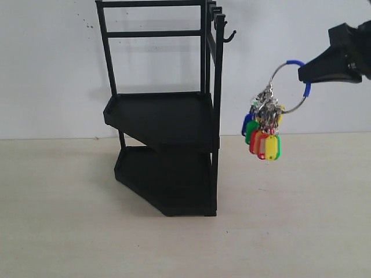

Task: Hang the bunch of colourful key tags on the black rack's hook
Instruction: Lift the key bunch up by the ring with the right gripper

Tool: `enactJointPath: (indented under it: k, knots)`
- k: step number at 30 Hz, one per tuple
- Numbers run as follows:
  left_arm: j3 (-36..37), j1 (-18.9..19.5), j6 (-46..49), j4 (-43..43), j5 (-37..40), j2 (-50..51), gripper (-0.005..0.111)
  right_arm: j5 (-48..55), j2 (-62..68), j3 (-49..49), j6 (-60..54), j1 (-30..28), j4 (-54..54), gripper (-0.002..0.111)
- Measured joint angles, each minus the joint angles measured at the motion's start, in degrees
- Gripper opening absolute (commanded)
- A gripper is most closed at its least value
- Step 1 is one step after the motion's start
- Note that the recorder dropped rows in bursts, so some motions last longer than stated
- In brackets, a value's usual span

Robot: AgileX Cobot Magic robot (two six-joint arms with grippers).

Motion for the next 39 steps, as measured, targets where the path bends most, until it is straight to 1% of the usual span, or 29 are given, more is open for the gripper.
enactJointPath:
  k: [4,6,7,8,9,11,13,14,16,17,18,19,20,21,22,23,24,27,30,31,33,34,37,38,39]
  knots:
    - [0.0,0.0,0.0,0.0,0.0,0.0,0.004,-3.4,-8.2,0.0,-0.7,0.0,-1.8,0.0]
    - [0.0,0.0,0.0,0.0,0.0,0.0,0.004,-5.5,-13.7,0.0,2.2,0.0,-4.7,0.0]
    - [0.0,0.0,0.0,0.0,0.0,0.0,0.004,-5.7,-14.9,0.0,3.0,0.2,-5.5,0.0]
    - [0.0,0.0,0.0,0.0,0.0,0.0,0.004,-6.0,-15.8,0.0,3.3,1.7,-7.6,0.0]
    - [0.0,0.0,0.0,0.0,0.0,0.0,0.004,-6.5,-15.8,0.0,3.8,2.5,-9.1,0.0]
    - [0.0,0.0,0.0,0.0,0.0,0.0,0.004,-8.8,-15.8,0.3,9.6,3.4,-12.3,0.0]
    - [0.0,0.0,0.0,0.0,0.0,0.0,0.004,-9.7,-15.8,1.2,8.3,5.4,-13.6,0.0]
    - [0.0,0.0,0.0,0.0,0.0,0.0,0.004,-10.7,-15.8,1.9,8.2,7.1,-16.9,0.0]
    - [0.0,0.0,0.0,0.0,0.0,0.0,0.004,-15.4,-15.8,2.1,21.1,8.1,-25.4,0.0]
    - [0.0,0.0,0.0,0.0,0.0,0.0,0.004,-16.3,-15.7,2.3,22.0,8.2,-27.6,0.0]
    - [0.0,0.0,0.0,0.0,0.0,0.0,0.004,-16.0,-15.6,2.4,18.4,9.2,-28.3,0.0]
    - [0.0,0.0,0.0,0.0,0.0,0.0,0.004,-16.2,-15.6,2.4,17.7,10.4,-29.9,0.0]
    - [0.0,0.0,0.0,0.0,0.0,0.0,0.004,-17.2,-15.6,2.4,23.3,10.9,-31.1,0.0]
    - [0.0,0.0,0.0,0.0,0.0,0.0,0.004,-18.7,-15.6,2.4,28.0,10.9,-31.2,0.0]
    - [0.0,0.0,0.0,0.0,0.0,0.0,0.004,-19.0,-15.6,2.4,25.8,11.0,-30.5,0.0]
    - [0.0,0.0,0.0,0.0,0.0,0.0,0.004,-18.9,-15.6,2.4,19.9,12.0,-30.1,0.0]
    - [0.0,0.0,0.0,0.0,0.0,0.0,0.004,-18.8,-15.6,2.4,19.3,12.6,-30.3,0.0]
    - [0.0,0.0,0.0,0.0,0.0,0.0,0.004,-21.3,-15.6,2.9,27.2,13.1,-31.1,0.0]
    - [0.0,0.0,0.0,0.0,0.0,0.0,0.004,-21.5,-15.6,3.2,19.8,13.6,-31.4,0.0]
    - [0.0,0.0,0.0,0.0,0.0,0.0,0.004,-22.1,-15.7,3.4,20.8,13.7,-32.2,0.0]
    - [0.0,0.0,0.0,0.0,0.0,0.0,0.004,-23.6,-15.7,3.7,28.3,13.2,-32.6,0.0]
    - [0.0,0.0,0.0,0.0,0.0,0.0,0.004,-23.6,-15.7,3.7,28.5,12.7,-32.2,0.0]
    - [0.0,0.0,0.0,0.0,0.0,0.0,0.004,-22.5,-15.7,3.7,20.1,12.9,-32.0,0.0]
    - [0.0,0.0,0.0,0.0,0.0,0.0,0.004,-23.1,-15.7,3.7,21.1,13.1,-32.1,0.0]
    - [0.0,0.0,0.0,0.0,0.0,0.0,0.004,-24.2,-15.7,3.8,24.4,12.9,-32.0,0.0]
